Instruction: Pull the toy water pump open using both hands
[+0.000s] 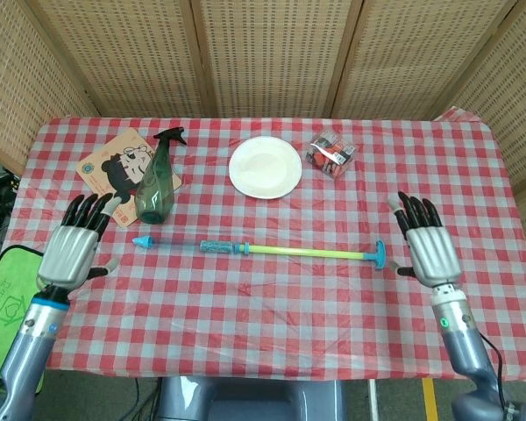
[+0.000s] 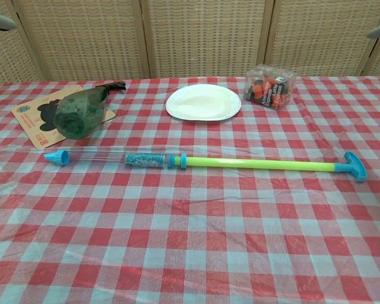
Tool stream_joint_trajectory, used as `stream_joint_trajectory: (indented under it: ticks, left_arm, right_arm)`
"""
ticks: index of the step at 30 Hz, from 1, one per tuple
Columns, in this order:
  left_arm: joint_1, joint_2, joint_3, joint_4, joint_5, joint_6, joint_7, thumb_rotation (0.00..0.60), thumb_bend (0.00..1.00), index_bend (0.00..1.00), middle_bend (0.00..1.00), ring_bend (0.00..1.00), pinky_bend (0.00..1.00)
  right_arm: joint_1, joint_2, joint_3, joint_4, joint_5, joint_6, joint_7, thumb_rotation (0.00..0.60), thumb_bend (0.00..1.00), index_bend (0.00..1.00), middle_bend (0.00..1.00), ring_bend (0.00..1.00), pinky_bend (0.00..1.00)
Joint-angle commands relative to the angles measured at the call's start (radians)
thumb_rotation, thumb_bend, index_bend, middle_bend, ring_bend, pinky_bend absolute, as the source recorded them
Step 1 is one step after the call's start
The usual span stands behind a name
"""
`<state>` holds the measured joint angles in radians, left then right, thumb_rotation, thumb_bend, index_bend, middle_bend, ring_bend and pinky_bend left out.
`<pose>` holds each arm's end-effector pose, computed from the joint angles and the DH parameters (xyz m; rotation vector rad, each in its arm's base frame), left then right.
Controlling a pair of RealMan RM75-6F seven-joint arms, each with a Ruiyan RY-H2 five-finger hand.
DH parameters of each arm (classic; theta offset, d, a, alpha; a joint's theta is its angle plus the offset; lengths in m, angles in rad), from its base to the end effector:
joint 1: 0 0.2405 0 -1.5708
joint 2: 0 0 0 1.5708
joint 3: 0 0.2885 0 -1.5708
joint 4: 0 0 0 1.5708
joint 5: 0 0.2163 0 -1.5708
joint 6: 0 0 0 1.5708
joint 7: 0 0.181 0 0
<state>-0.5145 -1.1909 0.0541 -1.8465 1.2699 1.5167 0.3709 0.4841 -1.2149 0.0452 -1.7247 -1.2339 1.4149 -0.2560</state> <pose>-0.2244 0.3104 0.1198 -1.5624 -0.7507 -0.9603 -0.2478 -0.3336 0.1208 1.5014 -0.8178 0.9735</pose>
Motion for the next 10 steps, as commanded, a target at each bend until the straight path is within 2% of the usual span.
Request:
stream_joint_trajectory:
  ticks: [1, 5, 10]
  left_arm:
    - [0.187, -0.105, 0.100, 0.162, 0.177, 0.188, -0.131, 0.600, 0.19, 0.00, 0.00, 0.00, 0.00]
    - [0.270, -0.144, 0.116, 0.256, 0.221, 0.253, -0.178, 0.600, 0.19, 0.00, 0.00, 0.00, 0.00]
    - [0.341, -0.177, 0.129, 0.356, 0.252, 0.271, -0.222, 0.600, 0.19, 0.00, 0.00, 0.00, 0.00]
  right_arm:
    - [-0.107, -0.022, -0.071, 0.038, -0.115, 0.108, 0.081, 0.600, 0.20, 0.00, 0.00, 0.00, 0.00]
    - [-0.169, -0.035, -0.099, 0.074, -0.179, 0.163, 0.115, 0.600, 0.20, 0.00, 0.00, 0.00, 0.00]
    - [-0.226, -0.054, -0.129, 0.112, -0.244, 0.196, 0.129, 0.600, 0.20, 0.00, 0.00, 0.00, 0.00]
